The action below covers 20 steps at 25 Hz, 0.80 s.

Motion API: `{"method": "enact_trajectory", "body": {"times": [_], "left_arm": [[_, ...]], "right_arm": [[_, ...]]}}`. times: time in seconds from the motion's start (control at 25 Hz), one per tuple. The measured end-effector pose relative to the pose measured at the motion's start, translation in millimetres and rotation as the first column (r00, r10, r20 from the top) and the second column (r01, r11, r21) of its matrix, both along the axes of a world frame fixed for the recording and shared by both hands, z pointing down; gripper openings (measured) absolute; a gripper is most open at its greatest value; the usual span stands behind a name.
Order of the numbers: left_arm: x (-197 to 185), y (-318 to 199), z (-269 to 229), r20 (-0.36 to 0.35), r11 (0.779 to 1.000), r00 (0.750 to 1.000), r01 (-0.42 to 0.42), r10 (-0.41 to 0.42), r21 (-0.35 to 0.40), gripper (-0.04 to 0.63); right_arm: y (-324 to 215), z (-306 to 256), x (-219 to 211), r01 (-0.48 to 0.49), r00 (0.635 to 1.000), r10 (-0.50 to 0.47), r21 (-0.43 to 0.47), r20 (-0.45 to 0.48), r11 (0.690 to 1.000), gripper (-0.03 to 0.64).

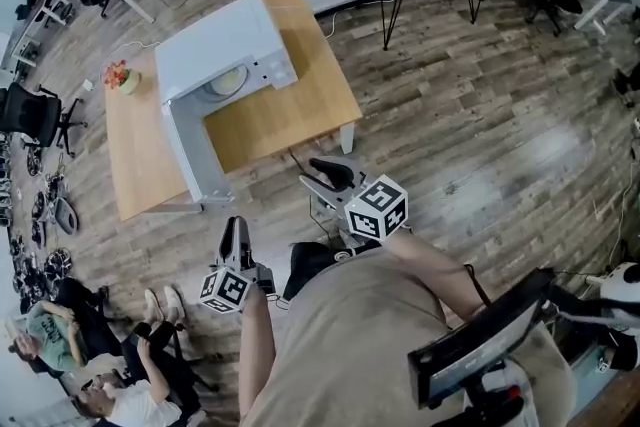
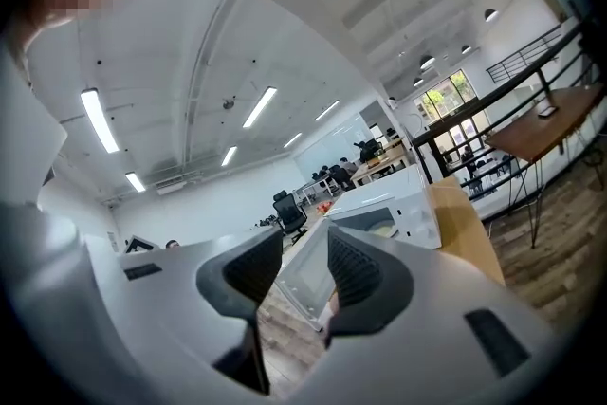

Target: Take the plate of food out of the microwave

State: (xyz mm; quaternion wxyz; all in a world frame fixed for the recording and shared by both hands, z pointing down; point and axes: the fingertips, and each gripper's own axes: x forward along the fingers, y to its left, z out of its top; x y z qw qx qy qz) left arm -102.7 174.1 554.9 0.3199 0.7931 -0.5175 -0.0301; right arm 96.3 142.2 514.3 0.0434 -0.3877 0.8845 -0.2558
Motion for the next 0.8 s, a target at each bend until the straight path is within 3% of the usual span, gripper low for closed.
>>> {"method": "enact_trajectory", "body": {"times": [0.28, 0.56, 0.8], "left_arm": [[-29, -11, 10, -0.031, 1.000, 0.999, 0.009, -0.010, -0.024, 0.098], [-55, -45, -1, -0.023, 0.998, 0.998, -0.056, 0.056, -0.018, 0.098], [-72, -82, -18, -0.030, 0.994, 0.993, -0.111, 0.111, 0.025, 0.098]], "right_arm": [[-9, 15, -20, -0.012, 1.000, 0.011, -0.047, -0.010, 0.999, 0.137], [-37, -1, -52, -0.063, 0.998, 0.065, -0.070, 0.027, 0.996, 0.137], [-64, -16, -89, -0.066, 0.998, 0.066, -0.067, -0.005, 0.996, 0.137]]}}
